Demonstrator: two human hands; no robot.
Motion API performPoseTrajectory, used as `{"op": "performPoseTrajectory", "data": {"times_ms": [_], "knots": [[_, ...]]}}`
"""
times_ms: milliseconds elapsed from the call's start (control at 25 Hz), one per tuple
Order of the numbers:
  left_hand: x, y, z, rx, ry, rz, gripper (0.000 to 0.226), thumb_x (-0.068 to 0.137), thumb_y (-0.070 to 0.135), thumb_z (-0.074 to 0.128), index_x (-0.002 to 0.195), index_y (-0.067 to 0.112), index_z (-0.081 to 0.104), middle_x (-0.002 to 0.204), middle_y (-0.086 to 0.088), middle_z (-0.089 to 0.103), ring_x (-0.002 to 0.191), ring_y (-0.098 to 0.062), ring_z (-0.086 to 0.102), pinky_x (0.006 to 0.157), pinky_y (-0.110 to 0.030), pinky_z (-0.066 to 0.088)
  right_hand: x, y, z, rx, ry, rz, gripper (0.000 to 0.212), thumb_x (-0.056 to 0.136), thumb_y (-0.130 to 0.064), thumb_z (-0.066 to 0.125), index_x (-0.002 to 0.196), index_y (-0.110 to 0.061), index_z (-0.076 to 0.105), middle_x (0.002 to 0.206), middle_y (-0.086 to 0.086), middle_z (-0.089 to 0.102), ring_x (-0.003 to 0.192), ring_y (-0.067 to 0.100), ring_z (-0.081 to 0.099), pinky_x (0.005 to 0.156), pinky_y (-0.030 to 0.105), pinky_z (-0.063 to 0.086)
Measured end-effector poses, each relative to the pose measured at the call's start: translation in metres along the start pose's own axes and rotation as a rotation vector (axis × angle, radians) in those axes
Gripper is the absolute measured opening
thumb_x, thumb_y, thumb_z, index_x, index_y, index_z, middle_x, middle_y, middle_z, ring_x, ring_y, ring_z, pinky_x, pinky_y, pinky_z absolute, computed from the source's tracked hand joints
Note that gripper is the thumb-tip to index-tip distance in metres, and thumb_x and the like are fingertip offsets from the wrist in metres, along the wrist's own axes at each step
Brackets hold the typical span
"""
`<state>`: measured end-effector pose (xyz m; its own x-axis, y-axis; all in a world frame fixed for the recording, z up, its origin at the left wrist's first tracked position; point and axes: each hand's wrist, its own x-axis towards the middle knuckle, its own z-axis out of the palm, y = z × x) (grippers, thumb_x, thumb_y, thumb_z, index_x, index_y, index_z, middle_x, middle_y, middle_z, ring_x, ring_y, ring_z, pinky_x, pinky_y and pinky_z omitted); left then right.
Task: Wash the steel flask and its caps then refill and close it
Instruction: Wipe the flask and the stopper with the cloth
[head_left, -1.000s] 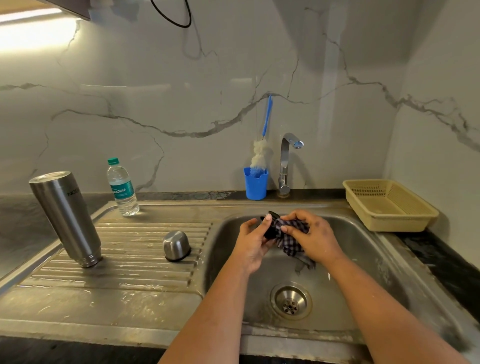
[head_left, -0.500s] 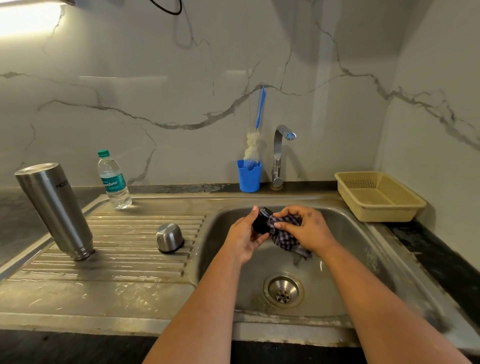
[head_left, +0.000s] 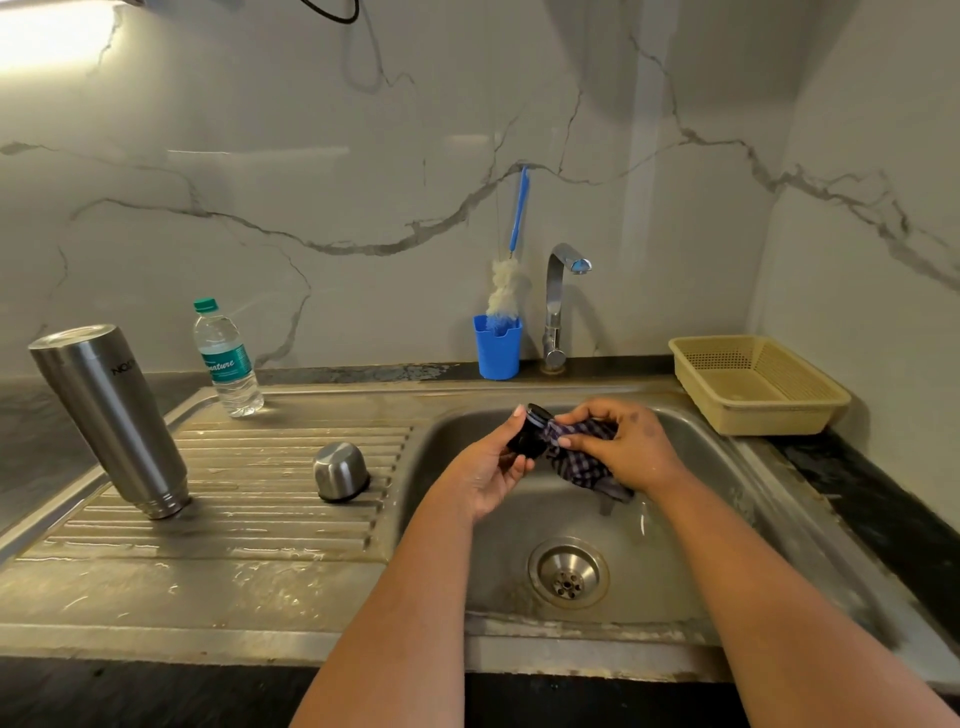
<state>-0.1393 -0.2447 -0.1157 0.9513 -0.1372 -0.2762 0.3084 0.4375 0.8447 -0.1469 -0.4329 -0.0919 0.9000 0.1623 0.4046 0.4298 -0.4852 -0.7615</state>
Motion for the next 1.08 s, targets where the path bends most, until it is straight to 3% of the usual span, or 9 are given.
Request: {"op": "performPoseTrajectory", "data": {"times_ms": [120,200,440,560,640,760,880,1000,1080], "knots": [[-0.004,0.005,-0.008,0.049,-0.091,-0.115,0.066,0.074,0.042,0.079,0.120,-0.002,0.062,0.088,-0.021,0.069,0.056,-0.009,0.054,0.047,-0.012,0.051,-0.002,-0.001,-0.013,0.013,-0.116,0.041,0.028,0.070,-0.017,0.083,0.090,-0.033,0.072,0.100,-0.020,0.067,0.097,-0.009,0.056,0.079,0.012,0.040],[-0.006,0.007,-0.011,0.069,-0.149,-0.176,0.067,0.073,0.046,0.077,0.118,-0.003,0.062,0.085,-0.021,0.068,0.053,-0.008,0.050,0.042,-0.011,0.047,-0.002,-0.001,-0.017,0.003,-0.136,0.024,0.030,0.068,-0.012,0.084,0.088,-0.032,0.073,0.102,-0.017,0.067,0.099,-0.009,0.057,0.082,0.008,0.039],[-0.010,0.007,-0.008,0.190,-0.226,-0.203,0.062,0.075,0.047,0.075,0.115,0.001,0.062,0.092,-0.018,0.067,0.056,-0.010,0.055,0.042,-0.011,0.047,-0.005,0.000,-0.003,-0.153,0.017,-0.104,0.028,0.075,-0.002,0.075,0.095,-0.022,0.073,0.099,-0.013,0.062,0.092,-0.009,0.054,0.085,0.000,0.035],[-0.008,0.000,0.000,0.217,-0.150,-0.131,0.065,0.071,0.043,0.080,0.121,0.006,0.060,0.107,-0.014,0.063,0.077,-0.016,0.063,0.059,-0.021,0.056,-0.002,0.004,-0.011,-0.158,0.174,-0.016,0.022,0.084,-0.014,0.071,0.101,-0.026,0.067,0.102,-0.011,0.060,0.098,0.003,0.053,0.081,0.012,0.038],[-0.001,-0.001,-0.001,0.119,-0.042,-0.037,0.071,0.071,0.039,0.082,0.129,0.006,0.056,0.114,-0.016,0.063,0.084,-0.017,0.067,0.060,-0.022,0.057,-0.002,0.002,-0.016,-0.113,0.203,0.033,0.019,0.089,-0.023,0.067,0.106,-0.030,0.062,0.104,-0.014,0.058,0.100,0.004,0.051,0.073,0.011,0.035],[0.002,-0.003,0.000,0.143,0.095,0.047,0.058,0.075,0.050,0.076,0.112,0.007,0.065,0.094,-0.009,0.067,0.060,-0.006,0.060,0.053,-0.014,0.051,-0.005,-0.013,-0.004,-0.173,0.021,-0.105,0.022,0.089,-0.022,0.065,0.109,-0.031,0.063,0.105,-0.017,0.057,0.098,0.000,0.050,0.080,0.016,0.039],[0.006,-0.008,0.001,0.369,0.198,0.081,0.054,0.080,0.066,0.065,0.089,0.013,0.071,0.078,-0.002,0.065,0.067,-0.009,0.053,0.065,-0.021,0.048,-0.004,-0.017,0.013,-0.350,-0.168,-0.228,0.024,0.087,-0.018,0.067,0.109,-0.028,0.067,0.106,-0.010,0.061,0.100,0.005,0.052,0.090,0.021,0.041],[0.006,-0.011,0.001,0.434,0.153,0.120,0.045,0.082,0.057,0.071,0.093,0.014,0.072,0.089,-0.006,0.071,0.083,-0.016,0.060,0.076,-0.026,0.051,0.000,-0.010,0.007,-0.323,-0.115,-0.158,0.021,0.090,-0.021,0.064,0.109,-0.030,0.066,0.107,-0.011,0.062,0.099,0.003,0.053,0.089,0.019,0.039],[0.005,-0.011,0.003,0.466,0.100,0.120,0.041,0.082,0.053,0.073,0.096,0.014,0.073,0.092,-0.007,0.072,0.084,-0.016,0.061,0.075,-0.024,0.051,0.000,-0.003,0.000,-0.310,-0.089,-0.104,0.021,0.090,-0.023,0.064,0.109,-0.032,0.066,0.107,-0.012,0.063,0.099,0.003,0.052,0.085,0.015,0.036]]}}
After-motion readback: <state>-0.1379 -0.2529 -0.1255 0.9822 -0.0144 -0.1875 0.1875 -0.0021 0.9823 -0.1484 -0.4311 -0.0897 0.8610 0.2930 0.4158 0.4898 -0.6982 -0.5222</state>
